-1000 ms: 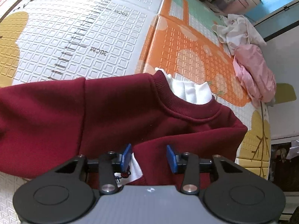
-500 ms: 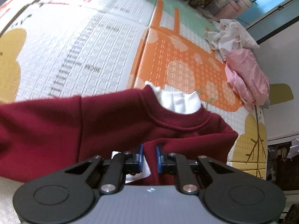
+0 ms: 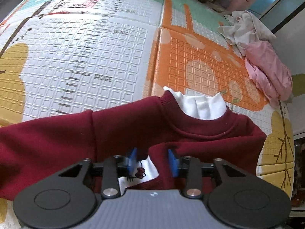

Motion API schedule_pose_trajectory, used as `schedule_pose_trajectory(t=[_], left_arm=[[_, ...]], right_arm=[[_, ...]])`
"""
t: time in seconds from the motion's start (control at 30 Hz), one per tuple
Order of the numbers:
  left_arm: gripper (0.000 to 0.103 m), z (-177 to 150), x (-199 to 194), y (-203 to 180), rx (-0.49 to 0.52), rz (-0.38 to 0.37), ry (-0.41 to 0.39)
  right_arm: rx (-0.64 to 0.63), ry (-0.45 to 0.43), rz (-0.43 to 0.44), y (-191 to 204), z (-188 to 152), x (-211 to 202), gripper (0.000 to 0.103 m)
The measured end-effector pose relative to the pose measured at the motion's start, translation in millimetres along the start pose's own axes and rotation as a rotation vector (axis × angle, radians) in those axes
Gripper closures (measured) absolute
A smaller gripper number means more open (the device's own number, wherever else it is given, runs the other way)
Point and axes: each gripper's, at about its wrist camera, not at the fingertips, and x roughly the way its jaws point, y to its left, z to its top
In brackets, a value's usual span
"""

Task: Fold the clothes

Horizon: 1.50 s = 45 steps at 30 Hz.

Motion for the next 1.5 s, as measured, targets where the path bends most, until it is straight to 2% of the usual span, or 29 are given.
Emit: schedule_pose_trajectory(t=[0.13, 0.33, 0.5, 0.63, 0.8, 0.87, 1.13, 1.27, 1.5], left_arm=[[0.06, 3.2, -20.0, 5.4, -0.028, -0.015, -0.051], [0.057, 2.5, -48.2, -6.8, 0.001, -0.089, -0.102], [0.056, -15.0, -46.6, -29.4, 0.068, -0.193, -0.05], [0.056, -29.8, -27.4, -39.6, 0.093, -0.207, 0.013], [0.06, -41.1, -2.9, -34.7, 0.08, -0.138, 0.062], [0.07, -42.8, 2.9, -27.2, 0.058, -0.101, 0.076], [0.091, -40.7, 6.9, -3.2, -0.007, -0.067, 0.094], [0.095, -41.6, 7.5, 2.0, -0.012, -0.059, 0.09], [0.095, -41.6, 8.2, 5.4, -0.013, -0.069, 0.093]], right_arm=[[0.016, -0.056, 0.005, -8.4, 5.1, -19.7, 0.089], [0.048, -0.153, -0.024, -27.3, 29.7, -52.6, 0.089], [0.088, -0.175, -0.089, -50.8, 53.1, -55.8, 0.089], [0.102, -0.167, -0.134, -66.5, 62.2, -47.3, 0.09], [0.103, -0.164, -0.167, -75.3, 71.2, -32.8, 0.09], [0.106, -0.155, -0.169, -76.5, 74.4, -26.9, 0.09], [0.089, -0.112, -0.205, -76.3, 85.3, -0.5, 0.09], [0.085, -0.081, -0.22, -80.1, 89.1, 12.7, 0.092], [0.052, -0.029, -0.252, -79.0, 96.3, 26.5, 0.093]])
